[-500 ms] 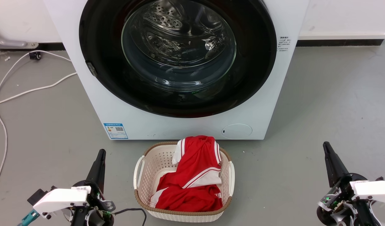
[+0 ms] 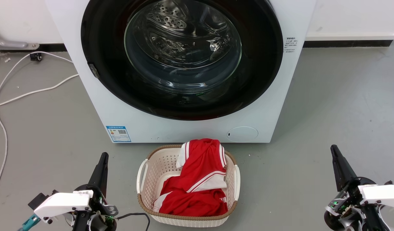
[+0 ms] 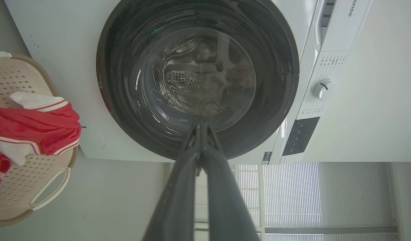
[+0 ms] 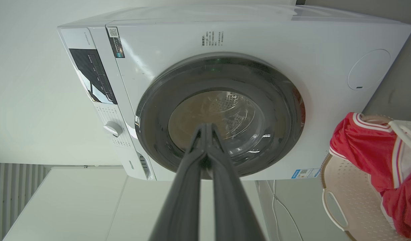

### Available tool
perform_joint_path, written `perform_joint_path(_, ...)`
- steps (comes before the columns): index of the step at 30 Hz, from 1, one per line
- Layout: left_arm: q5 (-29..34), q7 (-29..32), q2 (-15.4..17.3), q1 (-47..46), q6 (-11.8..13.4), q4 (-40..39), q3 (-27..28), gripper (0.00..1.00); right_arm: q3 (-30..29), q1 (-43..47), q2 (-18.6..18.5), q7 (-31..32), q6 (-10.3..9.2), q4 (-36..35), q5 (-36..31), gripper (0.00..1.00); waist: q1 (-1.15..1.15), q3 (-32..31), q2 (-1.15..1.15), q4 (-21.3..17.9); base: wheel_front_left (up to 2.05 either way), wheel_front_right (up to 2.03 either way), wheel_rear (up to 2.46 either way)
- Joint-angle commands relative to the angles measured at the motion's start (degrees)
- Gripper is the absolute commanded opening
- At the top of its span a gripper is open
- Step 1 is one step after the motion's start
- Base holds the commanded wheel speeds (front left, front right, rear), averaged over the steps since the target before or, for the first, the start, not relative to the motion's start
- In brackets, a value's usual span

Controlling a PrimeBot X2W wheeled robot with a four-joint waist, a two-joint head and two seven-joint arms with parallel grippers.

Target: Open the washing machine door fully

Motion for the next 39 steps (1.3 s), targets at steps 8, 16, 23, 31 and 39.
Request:
perform_joint_path(8,0.1,-0.3,-0.2,0.5,0.0,0.6,-0.5,1.0,0.1,0.7,0.2,-0.4,0.0,0.3,-0.3,1.0,0.0,0.0,0.0,0.0,0.0,0.0,0.0)
perform_joint_path(16,1.4,-2.5,-0.2,0.3,0.0,-0.6,-3.3,1.0,1.0,1.7,0.2,-2.4,0.0,-2.0,-2.0,1.0,0.0,0.0,0.0,0.0,0.0,0.0,0.0)
perform_joint_path(23,8.6,-4.3,-0.2,0.1,0.0,-2.9,-3.6,1.0,0.7,2.4,0.2,-4.3,0.0,-4.0,-8.9,1.0,0.0,0.1,0.0,0.1,0.0,0.0,0.0)
perform_joint_path(31,18.5,-6.3,-0.2,0.2,0.0,-6.4,-3.6,1.0,0.9,2.6,0.2,-6.2,0.0,-7.1,-21.7,1.0,0.0,0.3,0.0,-0.1,0.0,0.0,0.0)
perform_joint_path(39,29.5,-8.1,-0.2,0.5,1.1,-9.4,-5.0,1.0,2.1,3.4,0.2,-8.0,0.0,-9.1,-34.2,1.0,0.0,0.3,0.0,-0.2,0.0,0.0,0.0)
